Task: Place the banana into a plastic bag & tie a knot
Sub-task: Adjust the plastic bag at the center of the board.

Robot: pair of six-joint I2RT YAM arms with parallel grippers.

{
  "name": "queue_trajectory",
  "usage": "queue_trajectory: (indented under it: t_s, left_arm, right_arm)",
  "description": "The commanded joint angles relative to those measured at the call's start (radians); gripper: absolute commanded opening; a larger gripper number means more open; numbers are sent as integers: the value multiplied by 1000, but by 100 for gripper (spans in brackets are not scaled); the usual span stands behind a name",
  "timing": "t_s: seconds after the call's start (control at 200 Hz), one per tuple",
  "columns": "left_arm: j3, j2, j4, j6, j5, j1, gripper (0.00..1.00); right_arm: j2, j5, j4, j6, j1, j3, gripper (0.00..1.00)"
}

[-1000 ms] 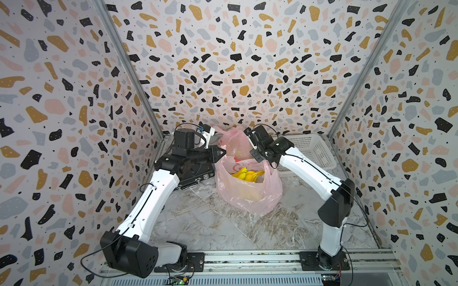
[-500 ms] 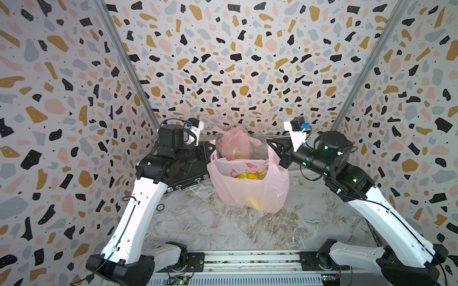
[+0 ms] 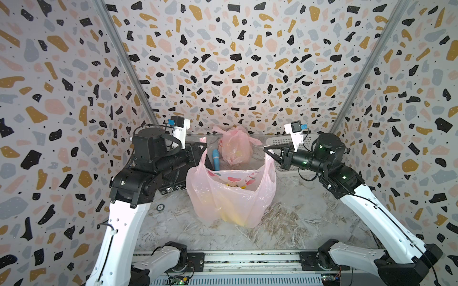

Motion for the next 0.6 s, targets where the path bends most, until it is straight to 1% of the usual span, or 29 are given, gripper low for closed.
queue_trajectory:
  t_s: [0.0, 0.2, 0.255, 0.305, 0.41, 0.596]
  left_arm:
    - [-32, -1, 34, -6, 17, 4, 0]
    - [-118, 45, 111, -13, 21, 4, 0]
    - [-131, 42, 121, -13, 24, 4, 0]
    - [-135, 29, 124, -15, 18, 4, 0]
    - [-117, 1, 96, -12, 7, 5, 0]
    - [-97, -69, 47, -23, 4, 5, 0]
  right_arm:
    - [-34, -31, 72, 48, -17, -4, 0]
    - [47, -22, 66, 44, -72, -18, 0]
    - [58, -47, 76, 50, -75, -13, 0]
    - [62, -97, 107, 61, -75, -9, 0]
    - [45, -168, 128, 81, -75, 5, 0]
    - [-30, -222, 108, 136, -75, 18, 0]
